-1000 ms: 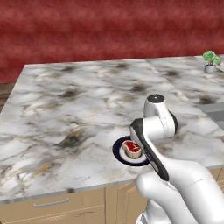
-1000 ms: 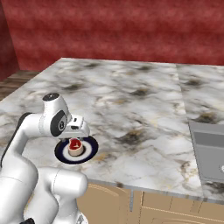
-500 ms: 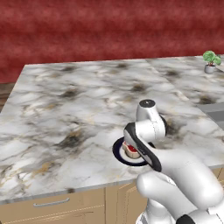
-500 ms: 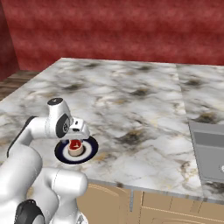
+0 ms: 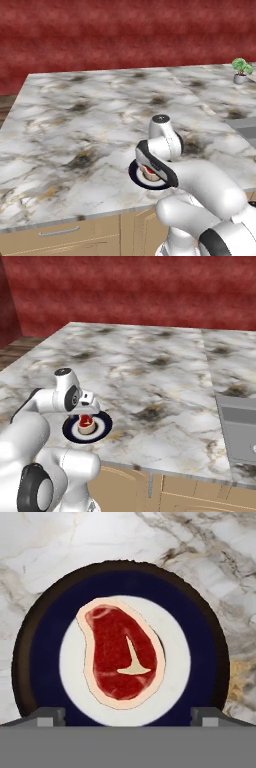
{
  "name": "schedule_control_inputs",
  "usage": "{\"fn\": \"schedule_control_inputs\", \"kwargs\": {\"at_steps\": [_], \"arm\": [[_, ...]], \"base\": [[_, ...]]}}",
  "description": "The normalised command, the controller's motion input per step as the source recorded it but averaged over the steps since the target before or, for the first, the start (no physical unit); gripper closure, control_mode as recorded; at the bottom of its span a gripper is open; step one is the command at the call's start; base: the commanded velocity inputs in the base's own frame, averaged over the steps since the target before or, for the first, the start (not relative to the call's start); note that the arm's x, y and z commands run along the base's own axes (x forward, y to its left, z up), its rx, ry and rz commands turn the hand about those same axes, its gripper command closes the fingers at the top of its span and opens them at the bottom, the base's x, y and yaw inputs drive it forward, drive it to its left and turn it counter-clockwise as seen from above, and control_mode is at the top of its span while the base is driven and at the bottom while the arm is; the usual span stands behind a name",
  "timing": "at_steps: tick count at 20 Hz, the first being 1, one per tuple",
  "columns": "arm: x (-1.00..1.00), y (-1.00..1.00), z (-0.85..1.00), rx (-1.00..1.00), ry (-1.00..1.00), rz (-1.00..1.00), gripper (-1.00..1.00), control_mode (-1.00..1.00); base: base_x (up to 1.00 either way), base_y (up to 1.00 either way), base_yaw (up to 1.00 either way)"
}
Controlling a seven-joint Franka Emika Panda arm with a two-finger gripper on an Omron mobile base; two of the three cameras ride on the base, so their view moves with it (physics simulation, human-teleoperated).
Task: Place the steak on the counter behind the older steak on the same shelf of the fridge to maintain FIFO order. Close the fridge door when finished.
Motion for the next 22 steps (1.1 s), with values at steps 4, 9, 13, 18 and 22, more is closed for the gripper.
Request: {"fn": "schedule_control_inputs", "kwargs": {"at_steps": [4, 9, 13, 18, 22], "arm": [[0.15, 0.02, -0.25, 0.00, 0.00, 0.01, -1.00, -1.00], [0.12, 0.03, -0.16, 0.00, 0.00, 0.01, -1.00, -1.00], [0.03, 0.01, -0.16, 0.00, 0.00, 0.01, -1.00, -1.00], [0.01, 0.00, -0.10, 0.01, -0.01, 0.01, -1.00, -1.00], [0.03, 0.00, -0.06, 0.02, -0.03, 0.01, -1.00, -1.00]], "base": [[0.00, 0.00, 0.00], [0.00, 0.00, 0.00], [0.00, 0.00, 0.00], [0.00, 0.00, 0.00], [0.00, 0.00, 0.00]]}}
